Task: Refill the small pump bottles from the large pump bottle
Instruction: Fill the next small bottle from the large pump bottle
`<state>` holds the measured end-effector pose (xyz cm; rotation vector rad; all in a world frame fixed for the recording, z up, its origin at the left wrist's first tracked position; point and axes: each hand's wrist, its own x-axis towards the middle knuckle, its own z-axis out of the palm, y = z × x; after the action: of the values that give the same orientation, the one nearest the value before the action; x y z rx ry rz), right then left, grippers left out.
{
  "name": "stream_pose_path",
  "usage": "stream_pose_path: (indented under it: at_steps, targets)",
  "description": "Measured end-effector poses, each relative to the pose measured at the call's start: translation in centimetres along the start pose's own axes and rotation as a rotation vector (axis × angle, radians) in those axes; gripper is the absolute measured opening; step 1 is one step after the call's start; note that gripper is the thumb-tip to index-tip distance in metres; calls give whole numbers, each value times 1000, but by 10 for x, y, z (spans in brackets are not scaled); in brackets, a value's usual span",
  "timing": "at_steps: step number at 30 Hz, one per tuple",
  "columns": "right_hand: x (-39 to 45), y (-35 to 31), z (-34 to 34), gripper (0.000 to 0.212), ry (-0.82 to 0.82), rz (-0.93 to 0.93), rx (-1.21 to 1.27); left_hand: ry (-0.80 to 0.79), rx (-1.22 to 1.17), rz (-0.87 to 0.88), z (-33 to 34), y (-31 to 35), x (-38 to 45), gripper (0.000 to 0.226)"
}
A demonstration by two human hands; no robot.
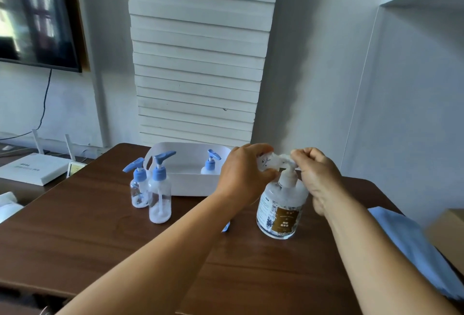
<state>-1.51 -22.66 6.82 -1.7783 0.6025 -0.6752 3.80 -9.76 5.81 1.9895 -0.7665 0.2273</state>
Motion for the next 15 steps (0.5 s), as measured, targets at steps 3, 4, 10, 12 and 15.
stream_pose_path:
  at_steps: [3, 4, 10, 12, 15]
  targets:
    - [-3, 4, 4, 24, -5, 24, -12, -4, -8, -6, 3, -5, -3, 48]
    - [-4, 2, 3, 24, -9, 19, -25, -1, -12, -7, 2, -4, -3, 48]
    - [-2, -8, -6, 19, -14, -24, -36, 11, 13, 14, -2, 3, 2, 48]
    - [-2, -2, -2, 19, -1, -9, 3, 4, 1, -3, 1, -1, 1, 47]
    - [-5, 4, 3, 24, -1, 10, -4, -7, -11, -11, 4, -5, -3, 46]
